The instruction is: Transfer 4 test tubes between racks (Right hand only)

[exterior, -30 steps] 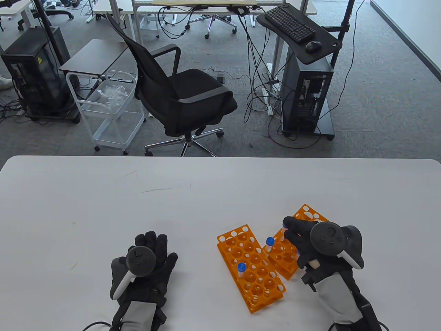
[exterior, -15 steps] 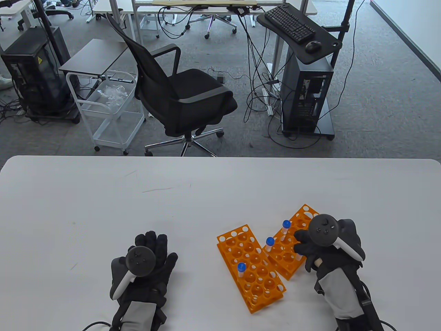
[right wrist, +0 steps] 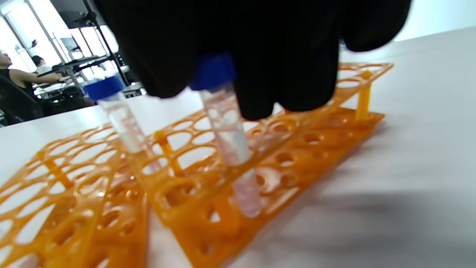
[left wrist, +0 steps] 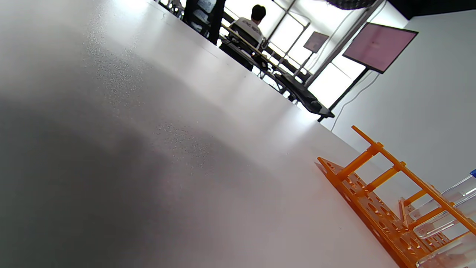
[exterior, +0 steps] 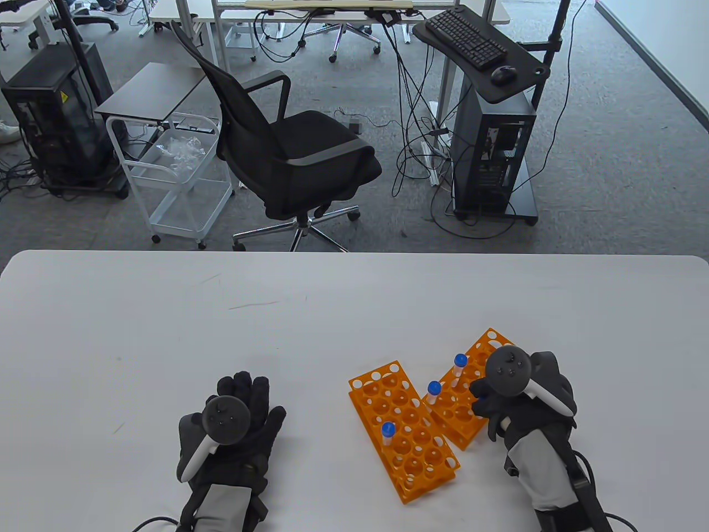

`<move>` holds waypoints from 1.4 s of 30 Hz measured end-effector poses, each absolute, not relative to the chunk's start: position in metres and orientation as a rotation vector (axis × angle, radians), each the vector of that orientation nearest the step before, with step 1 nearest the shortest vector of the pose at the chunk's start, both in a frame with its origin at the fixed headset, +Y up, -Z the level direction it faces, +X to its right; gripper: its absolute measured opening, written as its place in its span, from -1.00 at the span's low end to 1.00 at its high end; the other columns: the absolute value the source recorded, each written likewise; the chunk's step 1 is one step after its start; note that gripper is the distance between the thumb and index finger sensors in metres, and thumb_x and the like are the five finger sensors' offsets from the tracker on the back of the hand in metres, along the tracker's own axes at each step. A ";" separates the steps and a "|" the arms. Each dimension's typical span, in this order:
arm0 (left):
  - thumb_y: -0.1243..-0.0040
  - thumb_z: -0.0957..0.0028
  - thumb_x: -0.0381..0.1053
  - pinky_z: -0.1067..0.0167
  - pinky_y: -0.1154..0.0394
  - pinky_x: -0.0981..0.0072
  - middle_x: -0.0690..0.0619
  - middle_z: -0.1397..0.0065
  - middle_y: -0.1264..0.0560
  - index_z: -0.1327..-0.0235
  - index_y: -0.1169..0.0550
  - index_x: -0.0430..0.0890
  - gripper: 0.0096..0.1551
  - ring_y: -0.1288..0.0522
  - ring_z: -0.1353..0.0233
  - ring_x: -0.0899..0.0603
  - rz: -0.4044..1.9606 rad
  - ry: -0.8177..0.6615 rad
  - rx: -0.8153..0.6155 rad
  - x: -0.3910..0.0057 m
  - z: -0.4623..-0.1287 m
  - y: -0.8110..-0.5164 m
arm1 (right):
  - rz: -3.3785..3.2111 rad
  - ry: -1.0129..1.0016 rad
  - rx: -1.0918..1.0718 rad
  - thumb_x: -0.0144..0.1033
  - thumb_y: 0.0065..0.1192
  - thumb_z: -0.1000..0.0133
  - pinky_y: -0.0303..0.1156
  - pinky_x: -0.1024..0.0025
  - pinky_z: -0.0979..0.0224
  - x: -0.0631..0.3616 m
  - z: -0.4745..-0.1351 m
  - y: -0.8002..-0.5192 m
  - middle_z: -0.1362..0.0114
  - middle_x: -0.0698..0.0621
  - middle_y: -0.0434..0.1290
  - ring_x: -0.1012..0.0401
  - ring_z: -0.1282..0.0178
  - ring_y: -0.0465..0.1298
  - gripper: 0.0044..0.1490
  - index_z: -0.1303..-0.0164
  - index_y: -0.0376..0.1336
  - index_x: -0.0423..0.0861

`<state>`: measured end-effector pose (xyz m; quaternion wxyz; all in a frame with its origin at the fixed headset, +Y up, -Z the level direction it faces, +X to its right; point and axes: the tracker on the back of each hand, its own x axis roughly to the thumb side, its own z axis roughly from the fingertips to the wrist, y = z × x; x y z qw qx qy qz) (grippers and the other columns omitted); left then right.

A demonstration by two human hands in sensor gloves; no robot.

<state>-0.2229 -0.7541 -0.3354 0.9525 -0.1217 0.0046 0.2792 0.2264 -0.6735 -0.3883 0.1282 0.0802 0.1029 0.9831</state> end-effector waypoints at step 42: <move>0.31 -0.22 0.42 -0.51 0.67 0.11 0.26 -0.69 0.46 -0.64 0.21 0.30 -0.19 0.67 -0.60 0.05 0.570 0.007 -0.249 -0.223 -0.336 -0.755 | 2.672 -0.004 0.563 -0.28 0.37 -0.05 0.28 -0.30 -0.33 0.202 -0.359 -0.629 -0.24 -0.23 0.61 -0.19 -0.18 0.55 -0.39 -0.31 0.40 -0.20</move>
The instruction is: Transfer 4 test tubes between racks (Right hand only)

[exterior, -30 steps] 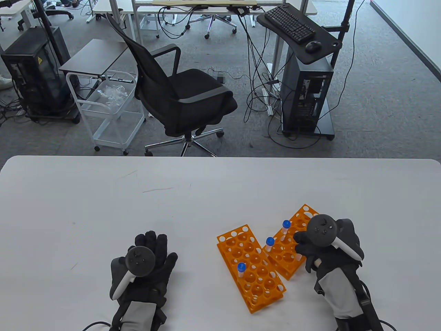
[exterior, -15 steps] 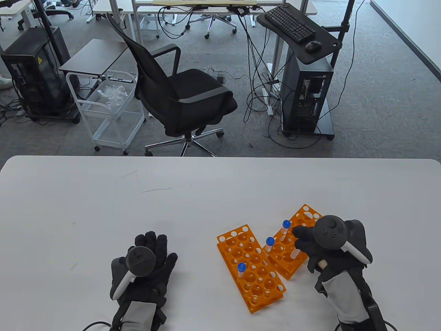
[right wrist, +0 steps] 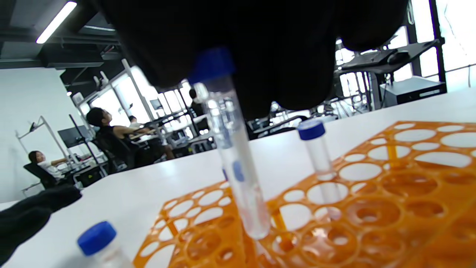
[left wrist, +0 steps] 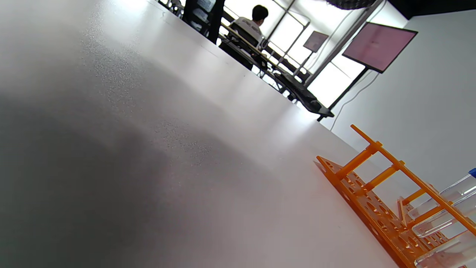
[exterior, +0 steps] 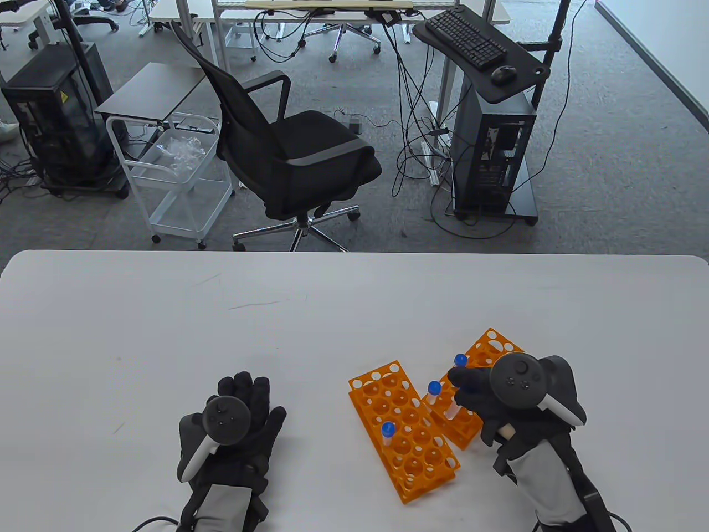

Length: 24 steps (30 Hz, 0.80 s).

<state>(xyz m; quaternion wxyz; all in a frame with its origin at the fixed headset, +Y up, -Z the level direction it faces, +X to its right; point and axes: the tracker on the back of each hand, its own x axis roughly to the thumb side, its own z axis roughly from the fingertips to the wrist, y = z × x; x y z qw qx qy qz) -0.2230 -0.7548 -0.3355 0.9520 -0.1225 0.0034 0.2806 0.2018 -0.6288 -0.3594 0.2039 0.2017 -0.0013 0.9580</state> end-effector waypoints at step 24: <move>0.31 -0.22 0.42 -0.51 0.67 0.11 0.26 -0.69 0.46 -0.64 0.21 0.30 -0.19 0.67 -0.60 0.05 0.580 0.005 -0.251 -0.222 -0.335 -0.755 | 2.653 0.132 0.809 -0.25 0.40 -0.04 0.29 -0.30 -0.32 0.154 -0.346 -0.639 -0.21 -0.21 0.63 -0.18 -0.15 0.57 -0.40 -0.27 0.42 -0.19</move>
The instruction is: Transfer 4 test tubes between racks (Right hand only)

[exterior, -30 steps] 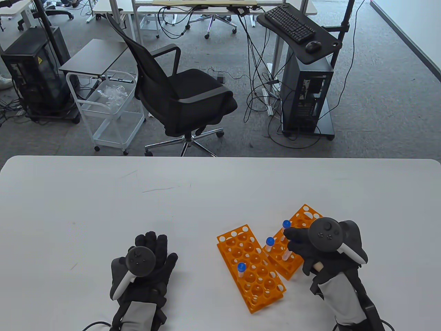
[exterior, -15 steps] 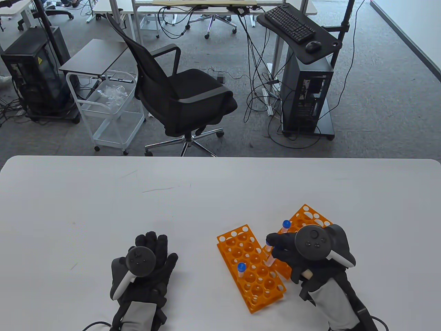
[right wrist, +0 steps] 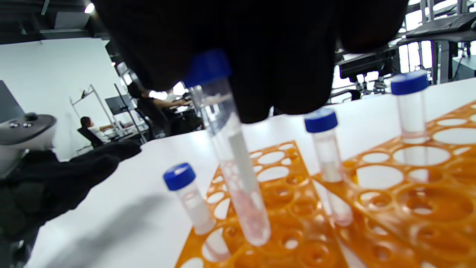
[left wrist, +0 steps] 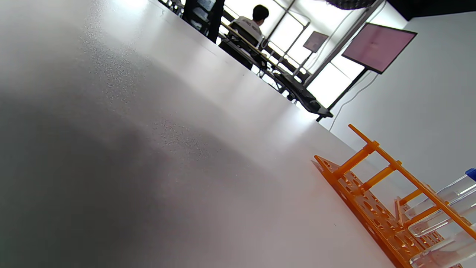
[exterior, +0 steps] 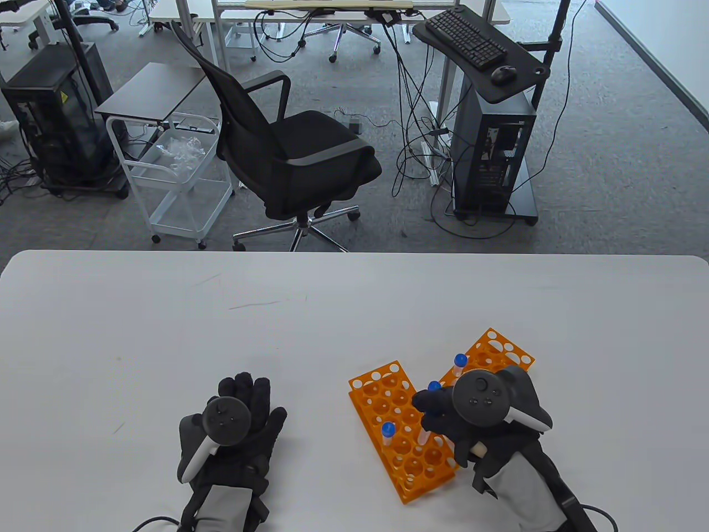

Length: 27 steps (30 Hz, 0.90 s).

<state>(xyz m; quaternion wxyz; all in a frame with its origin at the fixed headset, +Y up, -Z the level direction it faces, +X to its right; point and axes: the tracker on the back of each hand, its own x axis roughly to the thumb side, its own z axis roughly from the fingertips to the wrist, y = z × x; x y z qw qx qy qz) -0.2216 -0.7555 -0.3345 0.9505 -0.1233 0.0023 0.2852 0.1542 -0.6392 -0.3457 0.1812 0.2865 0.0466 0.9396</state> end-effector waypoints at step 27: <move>0.31 -0.22 0.42 -0.51 0.67 0.11 0.26 -0.69 0.46 -0.64 0.21 0.30 -0.20 0.67 -0.60 0.05 0.585 0.002 -0.260 -0.221 -0.334 -0.755 | 2.682 0.350 0.879 -0.26 0.45 0.00 0.29 -0.30 -0.33 0.137 -0.349 -0.661 -0.21 -0.20 0.63 -0.17 -0.17 0.57 -0.40 -0.24 0.43 -0.18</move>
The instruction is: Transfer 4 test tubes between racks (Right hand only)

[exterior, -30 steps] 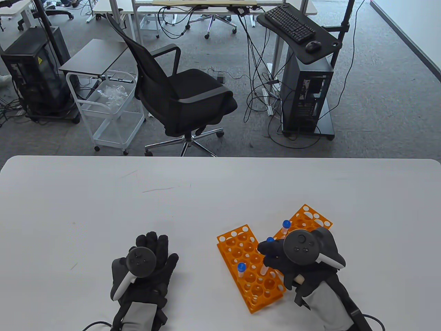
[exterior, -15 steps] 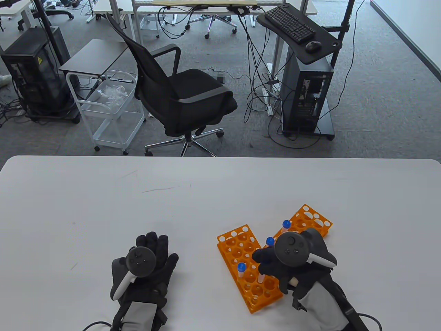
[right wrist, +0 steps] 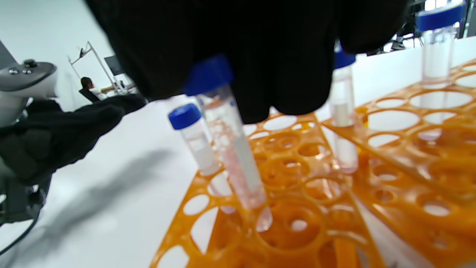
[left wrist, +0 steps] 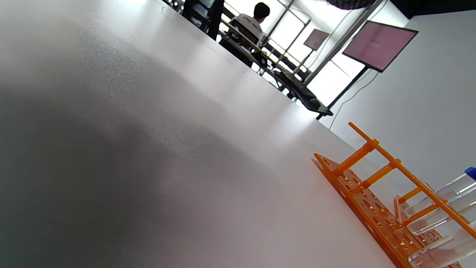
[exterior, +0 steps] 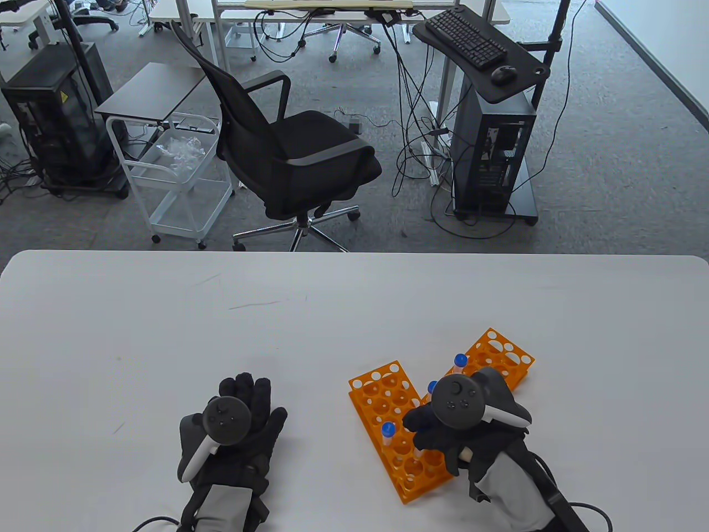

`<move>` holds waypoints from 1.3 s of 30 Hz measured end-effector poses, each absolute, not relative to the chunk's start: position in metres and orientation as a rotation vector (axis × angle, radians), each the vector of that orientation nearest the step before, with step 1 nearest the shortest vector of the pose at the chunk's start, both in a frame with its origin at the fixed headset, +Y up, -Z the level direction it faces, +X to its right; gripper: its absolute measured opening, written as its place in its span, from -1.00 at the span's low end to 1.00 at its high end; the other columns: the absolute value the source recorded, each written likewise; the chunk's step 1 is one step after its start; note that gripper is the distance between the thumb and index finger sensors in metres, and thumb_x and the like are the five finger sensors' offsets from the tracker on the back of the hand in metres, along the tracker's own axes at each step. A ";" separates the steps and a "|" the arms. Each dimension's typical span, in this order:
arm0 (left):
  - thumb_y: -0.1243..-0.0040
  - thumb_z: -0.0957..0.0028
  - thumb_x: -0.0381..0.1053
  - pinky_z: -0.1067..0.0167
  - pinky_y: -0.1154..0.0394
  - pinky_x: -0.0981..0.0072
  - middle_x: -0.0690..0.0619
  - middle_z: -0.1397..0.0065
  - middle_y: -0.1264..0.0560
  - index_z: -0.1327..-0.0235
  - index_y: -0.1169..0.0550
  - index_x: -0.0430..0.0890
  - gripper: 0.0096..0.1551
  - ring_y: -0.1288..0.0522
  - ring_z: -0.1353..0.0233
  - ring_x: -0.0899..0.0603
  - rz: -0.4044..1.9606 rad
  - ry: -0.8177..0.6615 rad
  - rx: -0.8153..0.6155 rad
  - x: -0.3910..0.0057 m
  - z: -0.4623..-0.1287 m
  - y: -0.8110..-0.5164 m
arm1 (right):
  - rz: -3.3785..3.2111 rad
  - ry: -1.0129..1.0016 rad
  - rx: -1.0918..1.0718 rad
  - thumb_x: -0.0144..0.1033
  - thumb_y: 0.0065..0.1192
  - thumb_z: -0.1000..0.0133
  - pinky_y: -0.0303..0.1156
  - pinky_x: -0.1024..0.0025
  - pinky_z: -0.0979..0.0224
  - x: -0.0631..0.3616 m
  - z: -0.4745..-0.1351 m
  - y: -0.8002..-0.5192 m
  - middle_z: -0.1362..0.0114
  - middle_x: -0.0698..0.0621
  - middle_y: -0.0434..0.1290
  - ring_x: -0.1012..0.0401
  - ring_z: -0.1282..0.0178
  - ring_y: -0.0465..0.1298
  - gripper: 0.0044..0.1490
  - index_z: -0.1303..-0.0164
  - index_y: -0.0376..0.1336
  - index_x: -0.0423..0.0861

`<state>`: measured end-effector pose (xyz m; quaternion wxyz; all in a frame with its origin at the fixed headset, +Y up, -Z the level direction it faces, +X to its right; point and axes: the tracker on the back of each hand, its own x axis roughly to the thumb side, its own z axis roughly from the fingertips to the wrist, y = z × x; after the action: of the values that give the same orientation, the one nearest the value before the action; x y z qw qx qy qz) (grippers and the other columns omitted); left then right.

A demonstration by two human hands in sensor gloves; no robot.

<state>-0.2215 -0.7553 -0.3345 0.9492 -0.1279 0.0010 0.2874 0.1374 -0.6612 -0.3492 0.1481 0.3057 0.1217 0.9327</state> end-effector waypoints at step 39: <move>0.31 -0.23 0.42 -0.51 0.67 0.11 0.26 -0.69 0.46 -0.64 0.21 0.30 -0.20 0.66 -0.60 0.05 0.592 -0.008 -0.252 -0.221 -0.335 -0.755 | 2.683 0.416 0.836 -0.18 0.39 -0.03 0.27 -0.30 -0.35 0.137 -0.353 -0.671 -0.29 -0.22 0.59 -0.19 -0.24 0.53 -0.35 -0.31 0.39 -0.17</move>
<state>-0.2212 -0.7552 -0.3354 0.9486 -0.1236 -0.0039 0.2912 0.1366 -0.6706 -0.3532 0.1501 0.2909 0.1447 0.9338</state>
